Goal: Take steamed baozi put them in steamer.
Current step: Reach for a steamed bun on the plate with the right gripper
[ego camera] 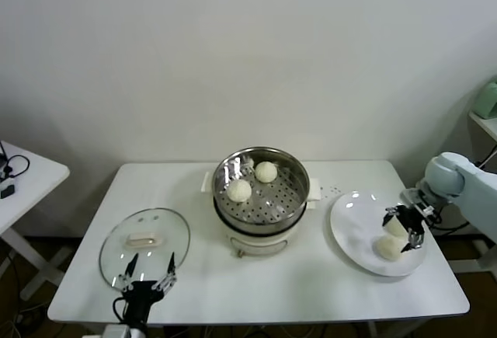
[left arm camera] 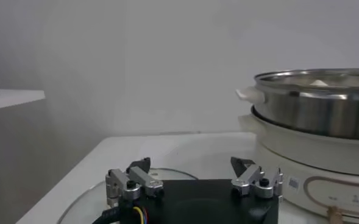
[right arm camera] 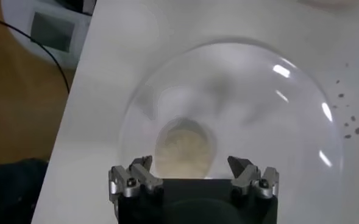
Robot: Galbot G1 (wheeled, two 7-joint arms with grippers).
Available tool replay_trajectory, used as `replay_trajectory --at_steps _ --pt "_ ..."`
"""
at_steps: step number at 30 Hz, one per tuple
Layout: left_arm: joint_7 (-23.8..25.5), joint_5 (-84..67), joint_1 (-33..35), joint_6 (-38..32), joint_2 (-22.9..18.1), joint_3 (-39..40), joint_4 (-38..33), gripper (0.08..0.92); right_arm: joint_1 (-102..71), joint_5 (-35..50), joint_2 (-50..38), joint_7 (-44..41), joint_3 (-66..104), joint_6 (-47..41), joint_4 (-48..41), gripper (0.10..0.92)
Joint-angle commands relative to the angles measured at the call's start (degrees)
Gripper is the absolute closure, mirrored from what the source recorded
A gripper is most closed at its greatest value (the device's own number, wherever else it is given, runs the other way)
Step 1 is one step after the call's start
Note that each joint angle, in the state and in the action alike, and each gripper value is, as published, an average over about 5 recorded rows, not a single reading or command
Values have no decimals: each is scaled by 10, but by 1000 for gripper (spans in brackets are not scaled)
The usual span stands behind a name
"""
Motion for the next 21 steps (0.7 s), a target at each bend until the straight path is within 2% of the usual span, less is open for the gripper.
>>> replay_trajectory --at_steps 1,21 --pt "0 -2 0 0 1 -1 3 177 -36 -32 1 4 26 6 -9 203" --pt "0 -3 -5 -1 -4 3 9 177 -44 -56 25 26 21 12 -24 203"
